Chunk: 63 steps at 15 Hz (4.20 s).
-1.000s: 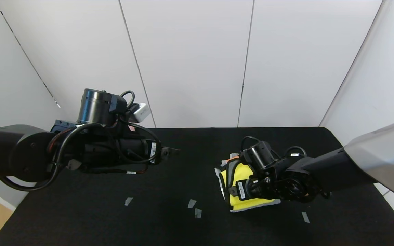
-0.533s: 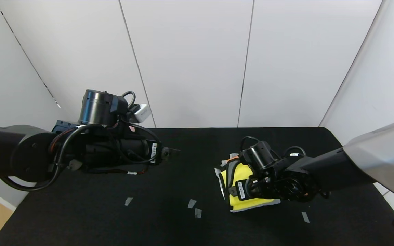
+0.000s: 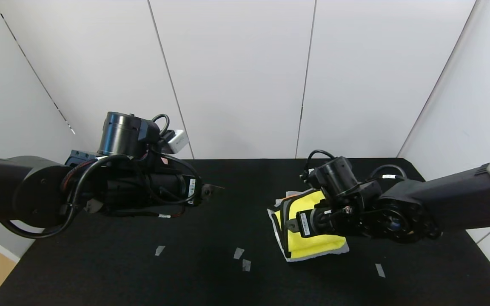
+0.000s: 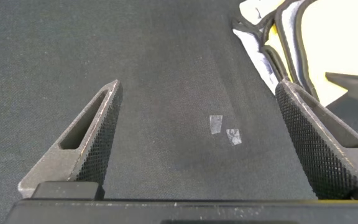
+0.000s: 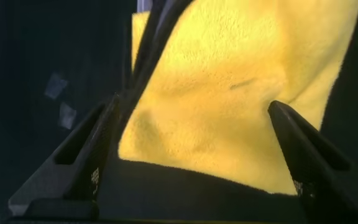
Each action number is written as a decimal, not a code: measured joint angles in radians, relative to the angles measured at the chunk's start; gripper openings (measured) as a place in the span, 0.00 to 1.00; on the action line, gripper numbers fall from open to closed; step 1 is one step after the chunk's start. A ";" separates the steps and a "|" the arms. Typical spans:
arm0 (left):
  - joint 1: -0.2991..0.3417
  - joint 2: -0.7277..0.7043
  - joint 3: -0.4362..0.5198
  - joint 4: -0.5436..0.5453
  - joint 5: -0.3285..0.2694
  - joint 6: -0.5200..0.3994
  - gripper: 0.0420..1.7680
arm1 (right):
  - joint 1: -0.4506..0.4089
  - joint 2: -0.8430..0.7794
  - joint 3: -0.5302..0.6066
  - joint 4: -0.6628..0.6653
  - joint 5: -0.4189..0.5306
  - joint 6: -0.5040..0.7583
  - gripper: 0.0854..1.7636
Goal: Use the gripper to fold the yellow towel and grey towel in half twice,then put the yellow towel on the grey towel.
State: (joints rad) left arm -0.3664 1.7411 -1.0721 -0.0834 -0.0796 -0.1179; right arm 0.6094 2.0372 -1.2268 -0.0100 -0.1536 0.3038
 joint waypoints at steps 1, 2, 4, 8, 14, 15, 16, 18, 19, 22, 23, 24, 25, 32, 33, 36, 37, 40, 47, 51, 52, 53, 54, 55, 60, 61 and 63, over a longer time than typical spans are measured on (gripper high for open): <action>0.000 0.000 0.000 0.000 0.000 0.000 0.97 | 0.001 -0.023 0.002 0.010 0.000 -0.001 0.96; -0.001 0.000 0.001 0.000 0.000 0.000 0.97 | 0.001 -0.043 0.003 0.027 0.000 -0.001 0.96; -0.002 0.000 0.001 0.001 0.000 -0.001 0.97 | 0.001 -0.084 0.008 0.046 0.000 -0.001 0.97; -0.005 -0.025 0.021 0.002 0.001 -0.005 0.97 | -0.002 -0.177 0.043 0.075 -0.001 -0.001 0.97; -0.013 -0.177 0.050 0.122 0.018 0.006 0.97 | -0.042 -0.355 0.156 0.094 -0.071 0.000 0.97; -0.013 -0.211 0.057 0.148 0.019 0.006 0.97 | -0.046 -0.389 0.192 0.094 -0.101 -0.001 0.97; -0.013 -0.251 0.068 0.173 0.020 0.006 0.97 | -0.047 -0.420 0.223 0.093 -0.119 -0.001 0.97; -0.011 -0.326 0.095 0.223 0.025 0.009 0.97 | -0.051 -0.492 0.283 0.094 -0.131 -0.001 0.97; -0.010 -0.365 0.112 0.246 0.036 0.013 0.97 | -0.051 -0.532 0.308 0.094 -0.133 -0.001 0.97; -0.007 -0.484 0.186 0.266 0.101 0.045 0.97 | -0.077 -0.661 0.373 0.096 -0.134 -0.002 0.97; -0.007 -0.524 0.212 0.270 0.121 0.056 0.97 | -0.099 -0.702 0.391 0.102 -0.134 -0.009 0.97; -0.007 -0.565 0.237 0.274 0.133 0.063 0.97 | -0.120 -0.748 0.408 0.128 -0.135 -0.022 0.97; -0.007 -0.604 0.256 0.291 0.140 0.066 0.97 | -0.137 -0.790 0.420 0.156 -0.135 -0.034 0.97; -0.005 -0.874 0.320 0.477 0.150 0.073 0.97 | -0.250 -1.081 0.497 0.337 -0.138 -0.110 0.97; -0.004 -0.913 0.330 0.499 0.155 0.083 0.97 | -0.265 -1.124 0.501 0.364 -0.139 -0.112 0.97; 0.028 -1.017 0.361 0.519 0.218 0.171 0.97 | -0.309 -1.240 0.531 0.394 -0.138 -0.116 0.97; 0.047 -1.052 0.372 0.526 0.226 0.183 0.97 | -0.321 -1.278 0.546 0.400 -0.138 -0.119 0.97; 0.080 -1.156 0.386 0.630 0.224 0.188 0.97 | -0.356 -1.404 0.578 0.483 -0.136 -0.137 0.97; 0.176 -1.399 0.360 0.881 0.182 0.199 0.97 | -0.541 -1.690 0.570 0.699 -0.014 -0.223 0.97; 0.222 -1.451 0.273 1.013 0.132 0.199 0.97 | -0.636 -1.800 0.546 0.809 0.071 -0.238 0.97; 0.242 -1.455 0.247 1.019 0.103 0.201 0.97 | -0.636 -1.819 0.535 0.809 0.073 -0.238 0.97; 0.269 -1.459 0.226 1.023 0.064 0.204 0.97 | -0.630 -1.835 0.528 0.810 0.072 -0.239 0.97; 0.300 -1.464 0.216 1.026 0.028 0.214 0.97 | -0.623 -1.847 0.524 0.813 0.071 -0.239 0.97; 0.330 -1.472 0.216 1.028 0.003 0.229 0.97 | -0.619 -1.860 0.524 0.825 0.071 -0.240 0.97; 0.365 -1.576 0.327 1.044 -0.011 0.247 0.97 | -0.615 -1.985 0.569 0.897 0.074 -0.236 0.97; 0.366 -1.603 0.353 1.043 -0.012 0.249 0.97 | -0.615 -2.003 0.582 0.902 0.070 -0.215 0.97; 0.366 -1.663 0.414 1.031 -0.012 0.257 0.97 | -0.615 -2.025 0.610 0.893 0.063 -0.191 0.97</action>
State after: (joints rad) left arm -0.0004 0.0779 -0.6585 0.9481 -0.0917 0.1389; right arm -0.0057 0.0123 -0.6166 0.8828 -0.0906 0.1126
